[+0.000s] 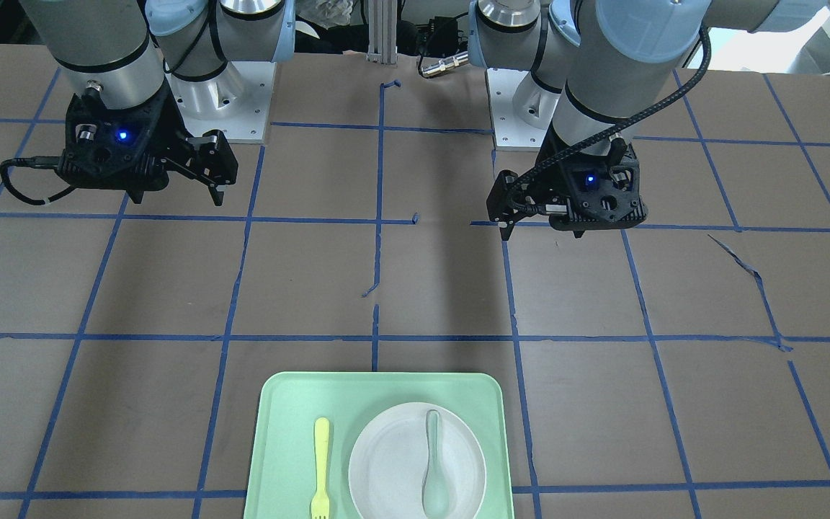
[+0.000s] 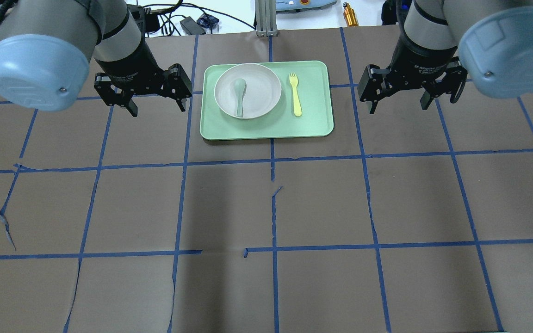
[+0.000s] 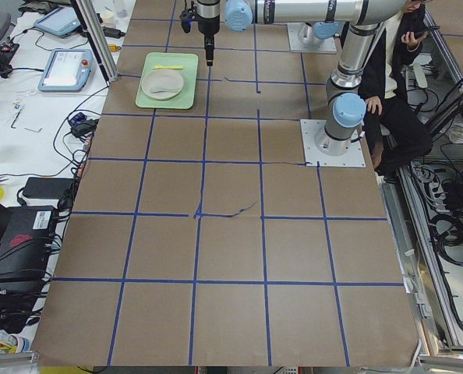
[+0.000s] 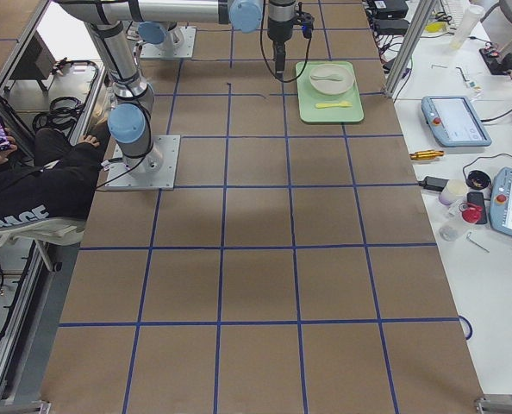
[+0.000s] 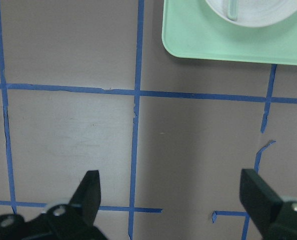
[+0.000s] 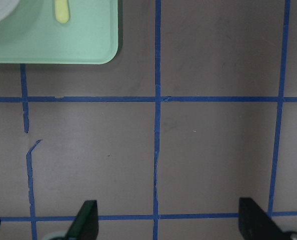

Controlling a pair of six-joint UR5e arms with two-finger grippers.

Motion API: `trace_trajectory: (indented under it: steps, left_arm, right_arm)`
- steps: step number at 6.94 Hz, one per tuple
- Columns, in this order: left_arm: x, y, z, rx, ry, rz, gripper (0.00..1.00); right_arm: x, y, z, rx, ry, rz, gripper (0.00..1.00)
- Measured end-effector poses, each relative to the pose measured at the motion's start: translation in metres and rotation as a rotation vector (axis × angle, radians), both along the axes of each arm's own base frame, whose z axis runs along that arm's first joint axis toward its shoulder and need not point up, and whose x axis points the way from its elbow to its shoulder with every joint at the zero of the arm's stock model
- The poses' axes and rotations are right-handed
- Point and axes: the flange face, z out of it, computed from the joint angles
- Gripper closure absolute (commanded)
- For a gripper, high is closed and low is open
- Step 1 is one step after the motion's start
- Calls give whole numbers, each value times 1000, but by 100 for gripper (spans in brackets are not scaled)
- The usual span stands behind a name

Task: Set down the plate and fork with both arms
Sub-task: 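Open the right gripper and raise it away from the tray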

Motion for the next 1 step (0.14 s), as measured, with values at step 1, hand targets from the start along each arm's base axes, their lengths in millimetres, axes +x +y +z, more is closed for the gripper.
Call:
trace_trajectory:
  steps: [1]
  left_arm:
    - [0, 0, 1, -1, 0, 0, 0]
  right_arm:
    - [0, 0, 0, 1, -1, 0, 0]
